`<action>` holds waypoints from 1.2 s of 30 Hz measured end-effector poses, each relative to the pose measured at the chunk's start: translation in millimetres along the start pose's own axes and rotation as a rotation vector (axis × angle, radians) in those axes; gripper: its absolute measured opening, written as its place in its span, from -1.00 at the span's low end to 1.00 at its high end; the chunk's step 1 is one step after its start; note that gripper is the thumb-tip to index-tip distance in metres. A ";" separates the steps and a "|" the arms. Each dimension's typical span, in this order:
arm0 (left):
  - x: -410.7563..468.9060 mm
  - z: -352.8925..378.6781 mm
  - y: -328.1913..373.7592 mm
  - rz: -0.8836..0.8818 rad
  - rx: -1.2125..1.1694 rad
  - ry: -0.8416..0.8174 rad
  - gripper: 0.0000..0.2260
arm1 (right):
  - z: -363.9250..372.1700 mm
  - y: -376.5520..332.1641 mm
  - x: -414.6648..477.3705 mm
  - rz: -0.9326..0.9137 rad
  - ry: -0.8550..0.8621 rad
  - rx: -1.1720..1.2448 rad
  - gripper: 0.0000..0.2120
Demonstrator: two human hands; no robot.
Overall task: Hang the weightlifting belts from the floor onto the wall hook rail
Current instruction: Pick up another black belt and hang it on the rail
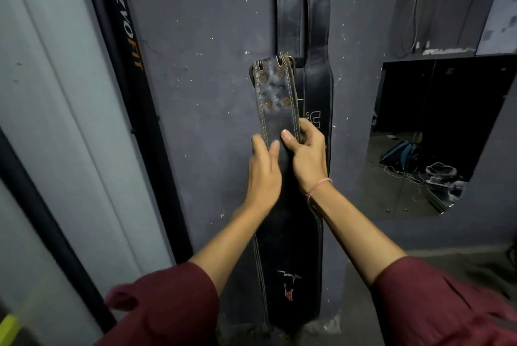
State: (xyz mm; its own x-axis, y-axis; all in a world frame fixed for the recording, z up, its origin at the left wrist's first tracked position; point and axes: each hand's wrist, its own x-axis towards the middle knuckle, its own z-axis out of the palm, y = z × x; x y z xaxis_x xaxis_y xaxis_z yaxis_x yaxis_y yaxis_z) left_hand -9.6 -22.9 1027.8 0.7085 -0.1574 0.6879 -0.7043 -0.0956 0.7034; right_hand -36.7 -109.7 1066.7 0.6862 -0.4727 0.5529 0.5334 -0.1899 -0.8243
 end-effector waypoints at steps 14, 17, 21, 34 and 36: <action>-33.4 13.1 0.9 -0.068 -0.024 -0.034 -0.85 | -18.8 1.7 -13.7 0.018 -0.005 0.007 -0.78; 12.6 11.3 27.0 -0.188 -0.152 0.036 -0.71 | -19.8 9.2 -21.4 0.056 -0.006 -0.019 -0.65; 69.4 3.6 42.2 -0.437 -0.419 0.073 -0.37 | -24.4 20.7 -32.2 0.104 -0.028 0.014 -0.69; 49.1 14.0 55.1 -0.288 -0.588 0.090 -0.78 | -26.0 -29.7 14.0 -0.097 -0.058 -0.100 -0.77; 49.6 10.3 55.0 -0.273 -0.567 0.080 -0.73 | -25.6 -27.4 17.0 -0.116 -0.054 -0.143 -0.75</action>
State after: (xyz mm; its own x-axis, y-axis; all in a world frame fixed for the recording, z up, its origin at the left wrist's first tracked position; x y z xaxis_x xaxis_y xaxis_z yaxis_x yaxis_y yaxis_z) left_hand -13.6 -46.1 1098.8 0.8758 -0.1245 0.4663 -0.3801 0.4176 0.8253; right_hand -52.4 -134.6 1095.5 0.6516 -0.3946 0.6479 0.5372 -0.3630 -0.7613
